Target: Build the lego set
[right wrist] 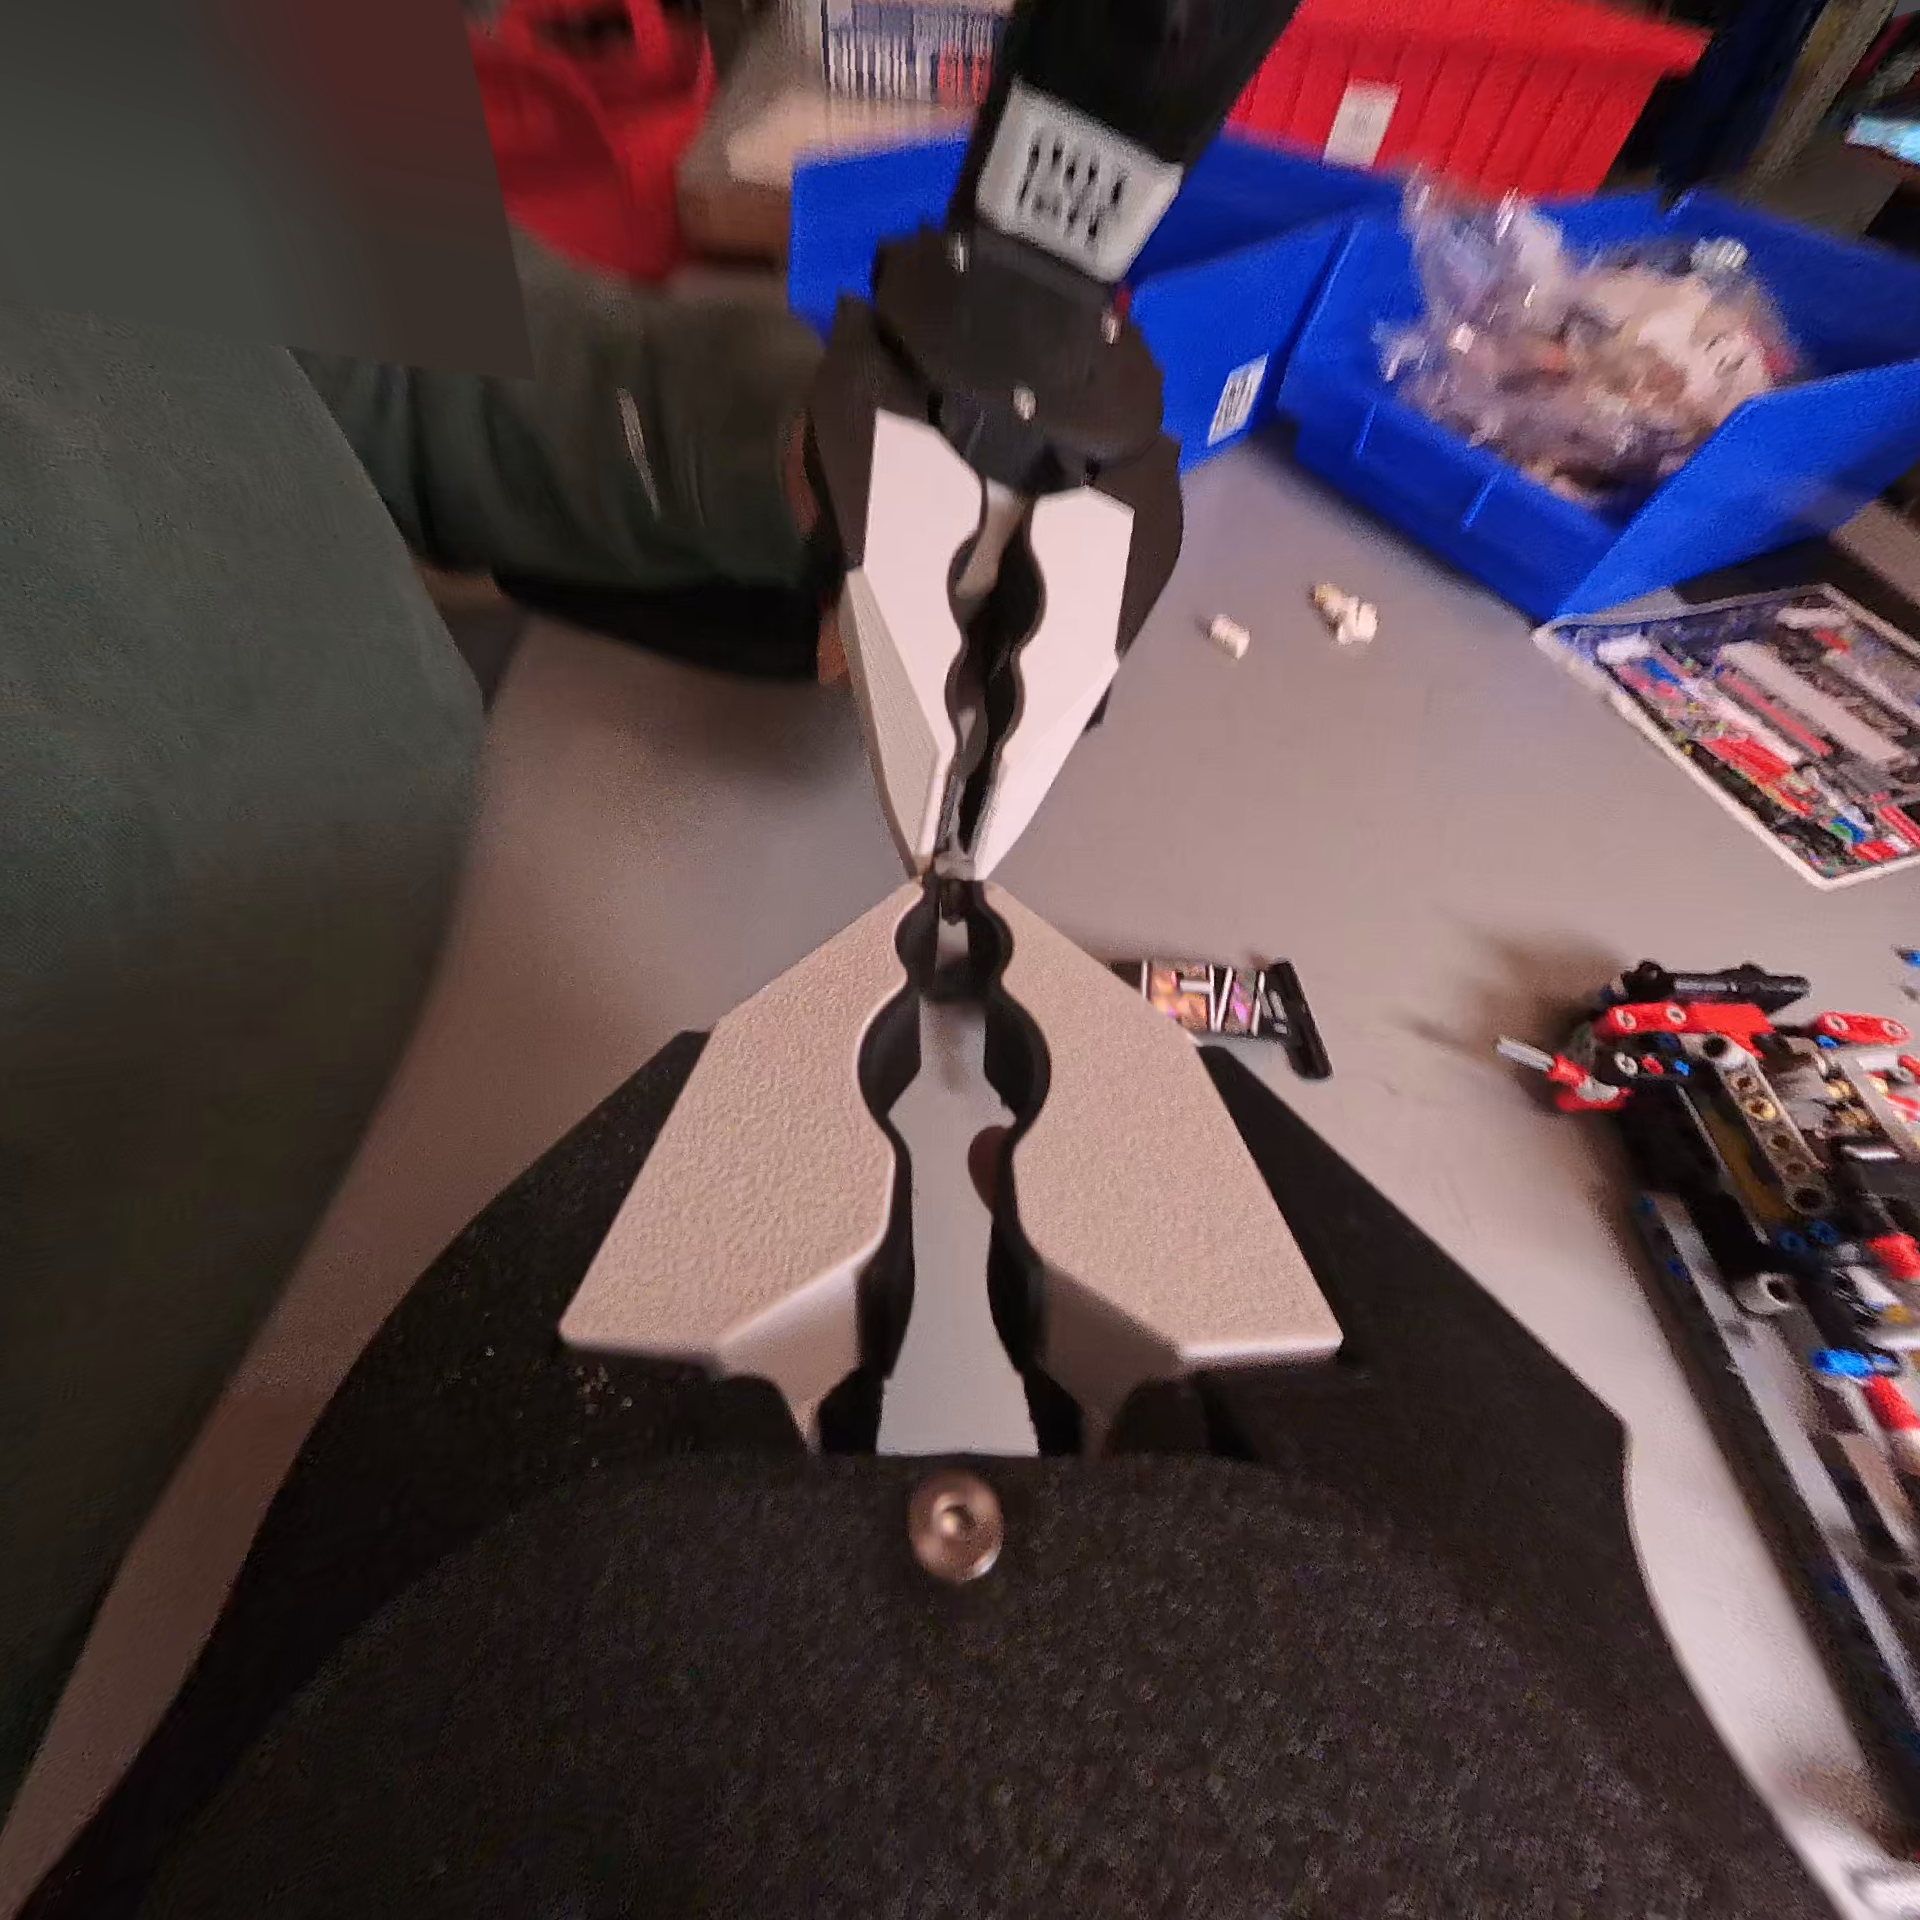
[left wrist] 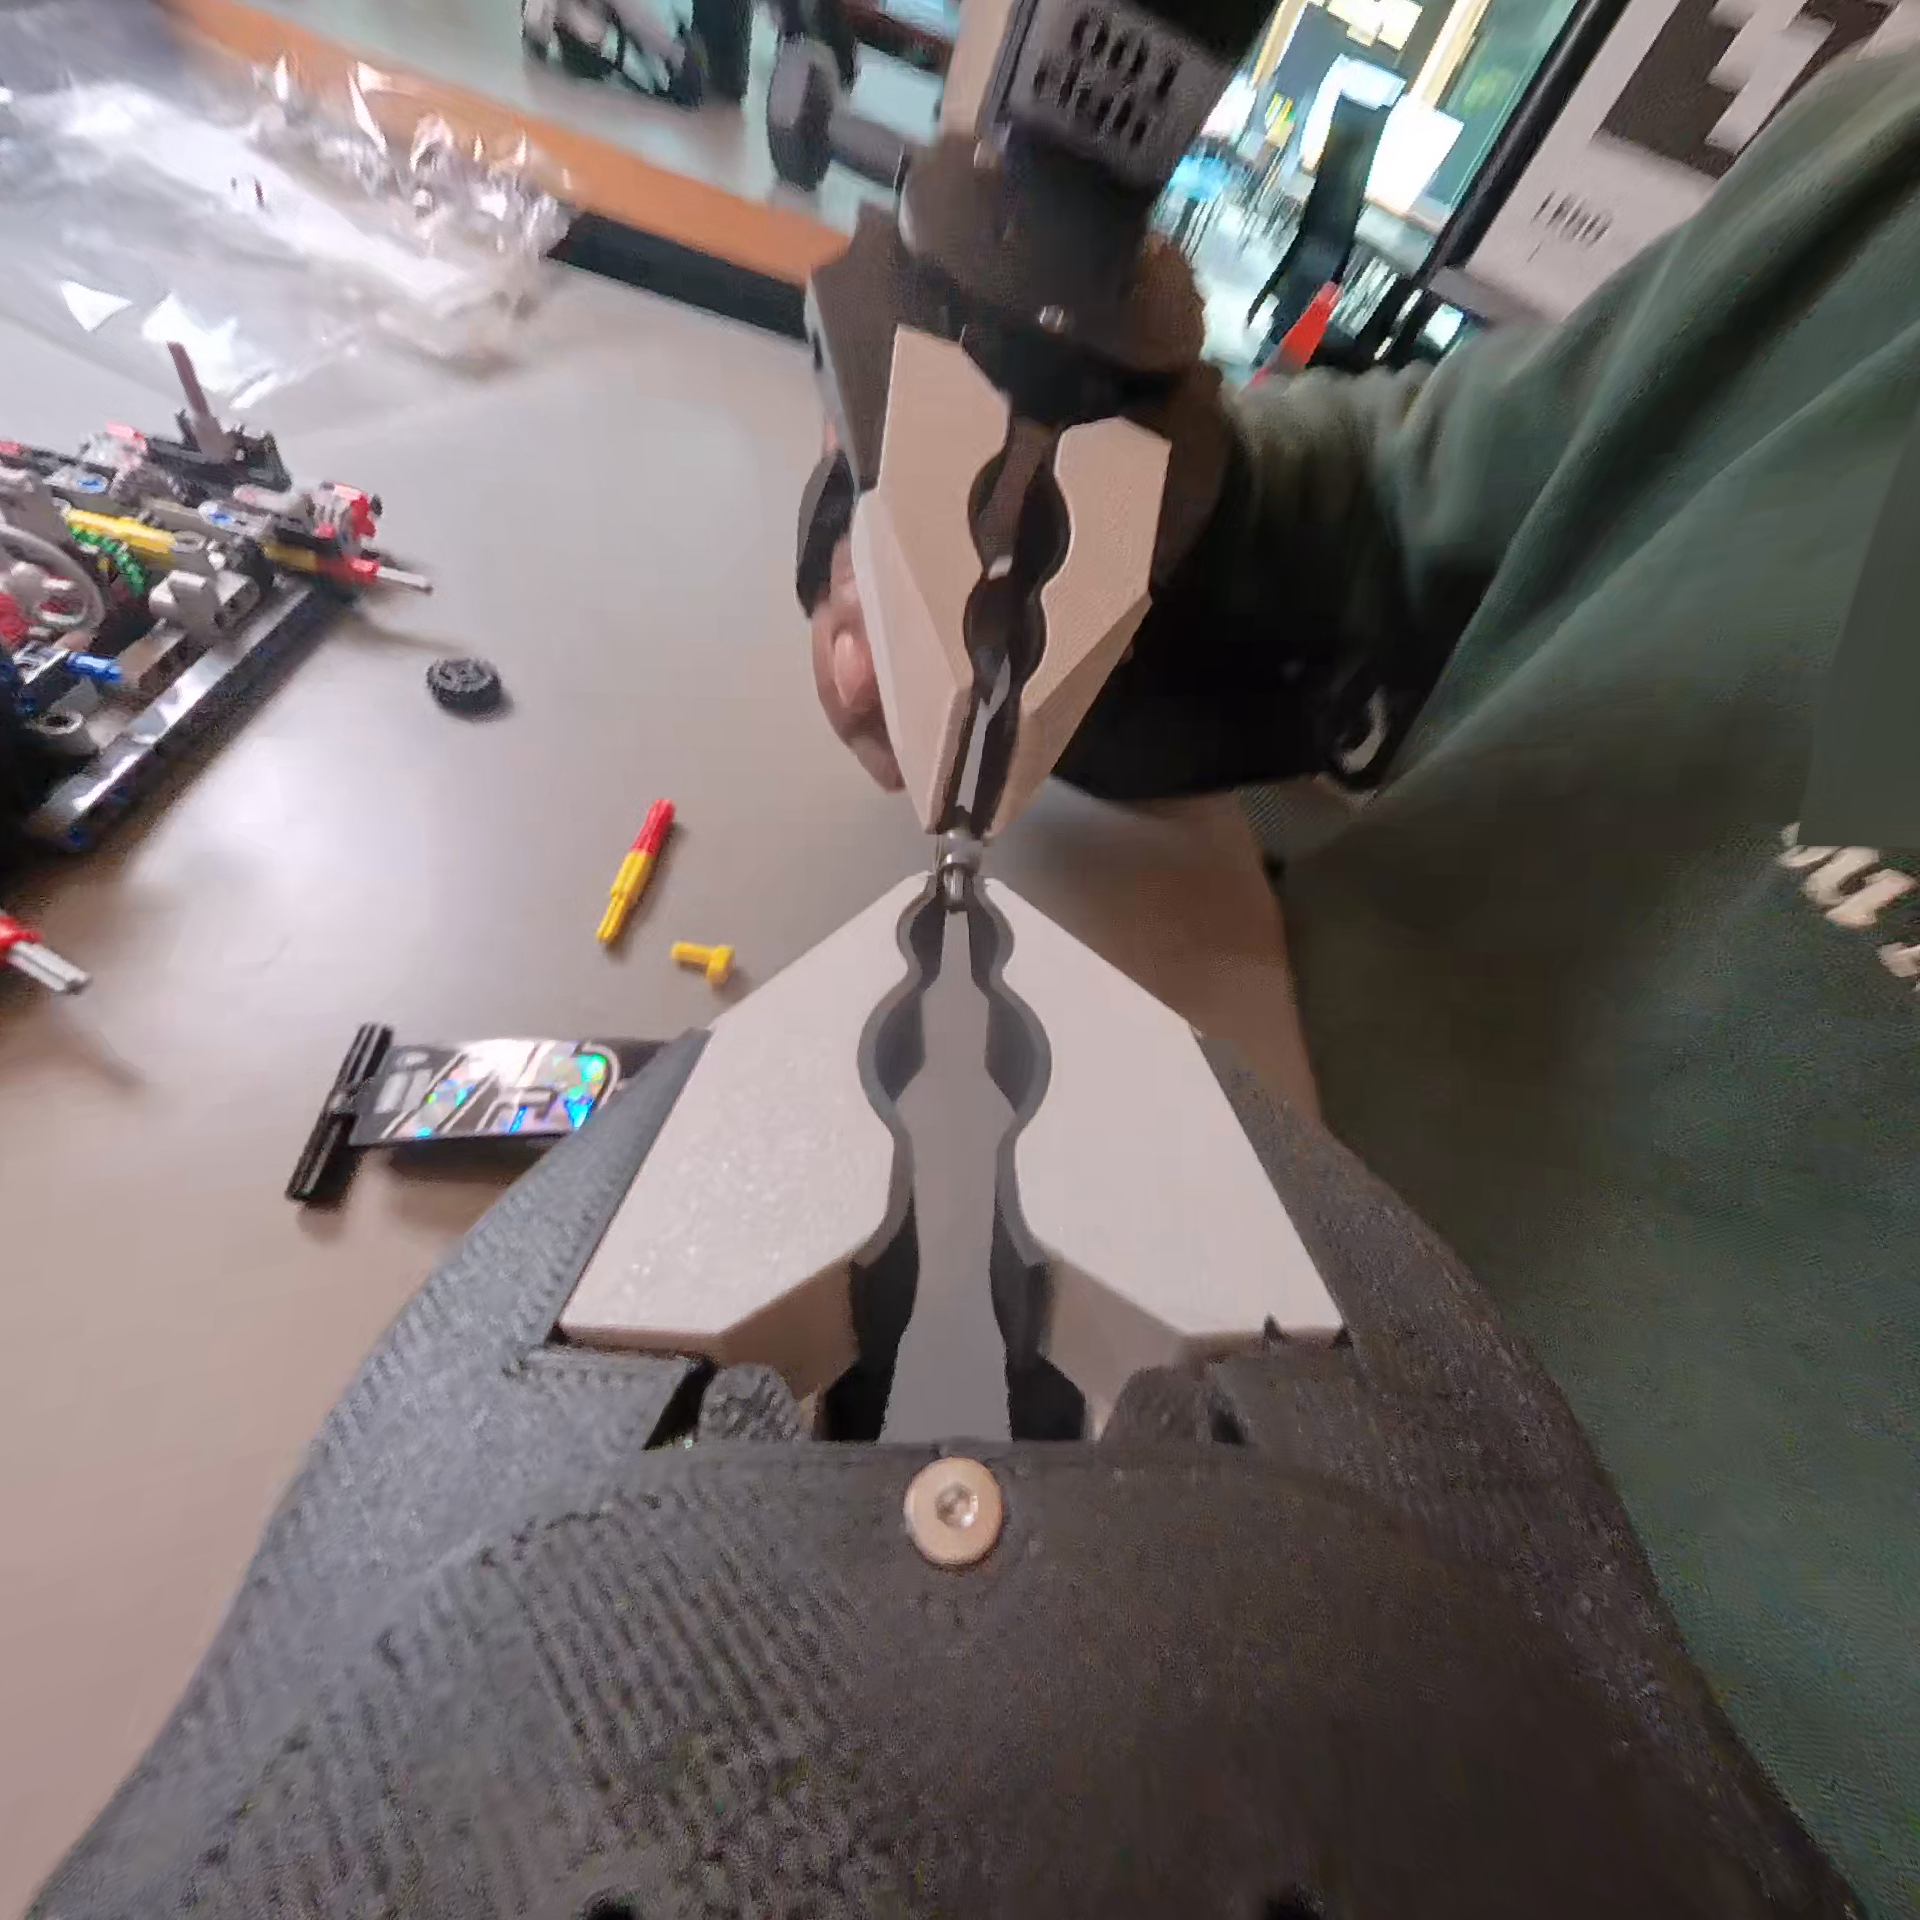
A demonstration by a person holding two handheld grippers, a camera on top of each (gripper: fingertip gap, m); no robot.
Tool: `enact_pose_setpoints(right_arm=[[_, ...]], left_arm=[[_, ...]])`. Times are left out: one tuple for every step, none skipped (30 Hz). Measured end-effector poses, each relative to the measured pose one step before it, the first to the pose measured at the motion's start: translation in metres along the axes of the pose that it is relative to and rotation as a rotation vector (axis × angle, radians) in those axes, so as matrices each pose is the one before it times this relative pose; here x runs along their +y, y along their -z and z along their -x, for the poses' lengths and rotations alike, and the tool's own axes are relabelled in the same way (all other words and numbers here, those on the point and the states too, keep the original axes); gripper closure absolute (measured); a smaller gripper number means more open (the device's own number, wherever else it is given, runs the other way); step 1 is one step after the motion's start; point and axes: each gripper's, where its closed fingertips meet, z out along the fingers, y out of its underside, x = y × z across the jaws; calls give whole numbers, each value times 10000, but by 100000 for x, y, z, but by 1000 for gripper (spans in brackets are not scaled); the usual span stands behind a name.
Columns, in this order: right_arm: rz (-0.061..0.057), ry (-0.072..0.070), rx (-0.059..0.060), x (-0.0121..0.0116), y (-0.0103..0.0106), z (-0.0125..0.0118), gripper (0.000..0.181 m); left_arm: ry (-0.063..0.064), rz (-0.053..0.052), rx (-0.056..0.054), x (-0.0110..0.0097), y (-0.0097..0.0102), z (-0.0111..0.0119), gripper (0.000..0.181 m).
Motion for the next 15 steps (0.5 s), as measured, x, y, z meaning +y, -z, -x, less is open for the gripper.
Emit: enact_pose_setpoints(right_arm=[[-621,-249,-85,-706,292,81,178],[-441,-142,-24,-491,176,48,176],[-275,-62,-14,-295,72,58,175],[-156,-27,-7,-162,1,46,175],[-117,4,38,-145,6,-47,176],[-65,0,-2,-87,24,-13,177],[-20,0,6,-48,35,-40,179],[8,6,4,-15,22,-28,179],[9,14,-9,-14,26,-1,178],[-8,17,-4,-25,27,23,177],[2,18,-14,4,8,35,176],[64,23,-23,93,-33,62,174],[29,39,13,46,-47,21,173],[-19,23,-8,-36,-50,55,173],[3,9,-5,-17,-44,40,174]], left_arm=[[124,-375,214,-563,147,-203,179],[9,-246,109,-377,58,-129,179],[-39,-128,74,-199,6,-147,179],[-31,-77,56,-120,-16,-127,179],[3,-50,38,-75,-14,-94,179],[33,-54,37,-80,22,-59,179],[21,-47,22,-71,18,-34,179],[-17,-32,-15,-49,7,-3,179],[-33,0,-24,-13,-14,-4,179],[-20,-26,2,-63,-8,-31,179],[-3,-54,19,-112,1,-56,179],[-12,-19,16,-63,-2,-59,179],[-47,38,-24,39,-5,-3,179],[-49,55,-27,91,-33,-7,179],[-9,4,12,12,-24,-45,179]])
